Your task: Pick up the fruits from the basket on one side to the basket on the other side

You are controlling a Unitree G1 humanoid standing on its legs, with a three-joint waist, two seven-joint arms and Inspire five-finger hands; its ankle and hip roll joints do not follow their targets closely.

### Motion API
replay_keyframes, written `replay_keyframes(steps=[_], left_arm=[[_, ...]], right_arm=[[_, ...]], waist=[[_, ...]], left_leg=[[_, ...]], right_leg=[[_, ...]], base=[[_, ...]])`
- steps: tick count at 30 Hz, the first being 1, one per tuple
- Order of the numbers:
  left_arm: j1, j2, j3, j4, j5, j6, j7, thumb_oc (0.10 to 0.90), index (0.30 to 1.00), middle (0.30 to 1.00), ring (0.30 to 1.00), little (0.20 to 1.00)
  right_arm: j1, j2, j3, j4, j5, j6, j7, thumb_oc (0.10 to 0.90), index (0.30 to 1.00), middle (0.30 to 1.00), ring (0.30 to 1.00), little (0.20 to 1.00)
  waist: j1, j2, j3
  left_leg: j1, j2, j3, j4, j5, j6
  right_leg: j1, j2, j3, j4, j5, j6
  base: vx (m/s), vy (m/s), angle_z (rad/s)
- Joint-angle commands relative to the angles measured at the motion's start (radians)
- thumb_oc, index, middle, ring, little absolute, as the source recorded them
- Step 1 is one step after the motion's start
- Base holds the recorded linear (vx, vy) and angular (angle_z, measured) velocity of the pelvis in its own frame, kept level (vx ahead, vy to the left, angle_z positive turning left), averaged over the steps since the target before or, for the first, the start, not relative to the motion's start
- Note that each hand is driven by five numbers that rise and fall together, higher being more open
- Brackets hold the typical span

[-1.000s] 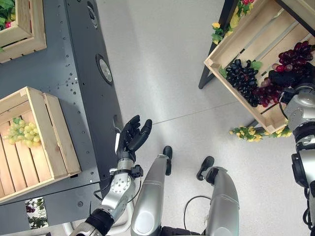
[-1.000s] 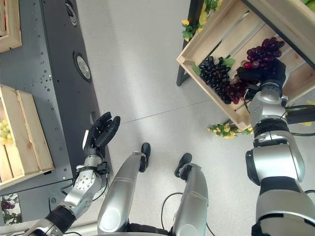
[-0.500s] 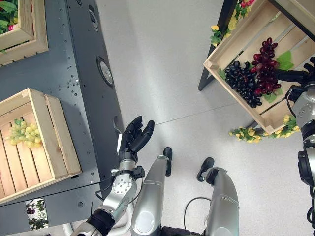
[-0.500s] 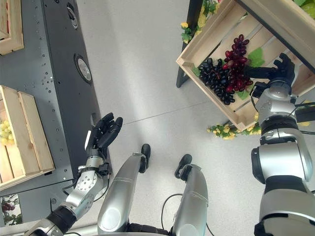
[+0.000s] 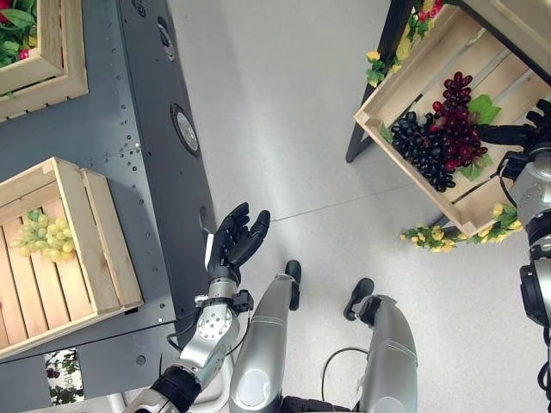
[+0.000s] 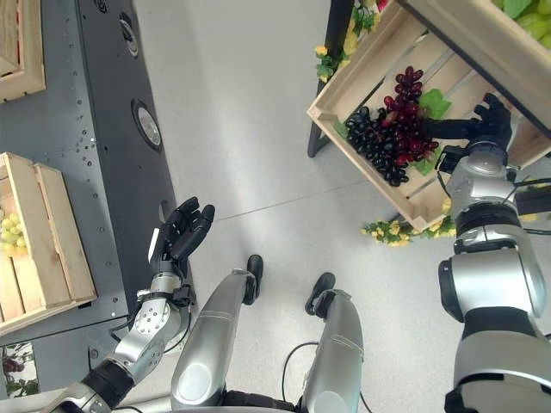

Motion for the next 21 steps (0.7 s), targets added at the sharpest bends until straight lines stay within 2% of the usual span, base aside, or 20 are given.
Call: replay_keyframes(steps=[1, 3, 7, 8, 10, 17, 21], left_arm=[[-0.012, 0.001, 0.004, -0.129, 0.022, -0.128, 0.017, 0.800, 0.900, 0.900, 0.900, 0.900], [-0.041, -0.018, 0.010, -0.115, 0.039, -0.108, 0.035, 0.800, 0.900, 0.900, 0.900, 0.900], [-0.066, -0.032, 0.015, -0.106, 0.056, -0.086, 0.047, 0.800, 0.900, 0.900, 0.900, 0.900], [-0.077, -0.037, 0.021, -0.092, 0.064, -0.078, 0.044, 0.800, 0.900, 0.900, 0.900, 0.900], [-0.084, -0.040, 0.024, -0.081, 0.070, -0.076, 0.043, 0.800, 0.900, 0.900, 0.900, 0.900], [-0.074, -0.040, 0.050, -0.044, 0.073, -0.065, 0.021, 0.800, 0.900, 0.900, 0.900, 0.900], [-0.070, -0.055, 0.061, -0.029, 0.090, -0.068, 0.009, 0.800, 0.900, 0.900, 0.900, 0.900]], right_arm=[[-0.028, -0.068, 0.012, -0.121, -0.008, -0.155, 0.024, 0.800, 0.900, 0.900, 0.900, 0.900], [0.071, 0.007, -0.016, -0.171, -0.016, -0.183, 0.015, 0.800, 0.900, 0.900, 0.900, 0.900], [0.152, 0.076, -0.038, -0.204, -0.007, -0.227, 0.005, 0.800, 0.900, 0.900, 0.900, 0.900], [0.200, 0.123, -0.050, -0.222, -0.001, -0.251, 0.023, 0.800, 0.900, 0.900, 0.900, 0.900], [0.216, 0.144, -0.051, -0.231, 0.012, -0.257, 0.030, 0.800, 0.900, 0.900, 0.900, 0.900], [0.340, 0.274, -0.069, -0.302, 0.117, -0.307, 0.108, 0.800, 0.900, 0.900, 0.900, 0.900], [0.391, 0.326, -0.055, -0.357, 0.164, -0.339, 0.161, 0.800, 0.900, 0.900, 0.900, 0.900]], waist=[[-0.011, 0.019, -0.014], [-0.018, 0.009, -0.014], [-0.024, 0.000, -0.014], [-0.028, -0.003, -0.015], [-0.029, -0.004, -0.015], [-0.030, -0.016, -0.079], [-0.031, -0.020, -0.113]], left_leg=[[0.108, 0.036, -0.009, -0.024, -0.111, -0.025], [0.164, 0.039, 0.004, -0.059, -0.101, -0.027], [0.227, 0.046, 0.016, -0.091, -0.095, -0.029], [0.272, 0.052, 0.025, -0.115, -0.088, -0.035], [0.297, 0.052, 0.026, -0.134, -0.082, -0.037], [0.414, 0.047, 0.031, -0.293, -0.022, -0.054], [0.441, 0.041, 0.033, -0.331, -0.011, -0.059]], right_leg=[[0.110, -0.038, -0.042, -0.031, -0.008, -0.013], [0.167, -0.035, -0.041, -0.070, 0.001, -0.008], [0.237, -0.034, -0.046, -0.115, 0.012, 0.000], [0.287, -0.030, -0.048, -0.151, 0.022, 0.006], [0.314, -0.026, -0.049, -0.174, 0.028, 0.009], [0.437, 0.003, -0.048, -0.336, 0.071, 0.027], [0.477, 0.011, -0.058, -0.399, 0.088, 0.034]], base=[[0.00, 0.000, 0.00], [0.00, 0.000, 0.00], [0.01, -0.006, 0.01], [0.04, -0.020, 0.03], [0.03, -0.015, 0.00], [0.07, -0.022, -0.01], [0.02, -0.004, 0.02]])
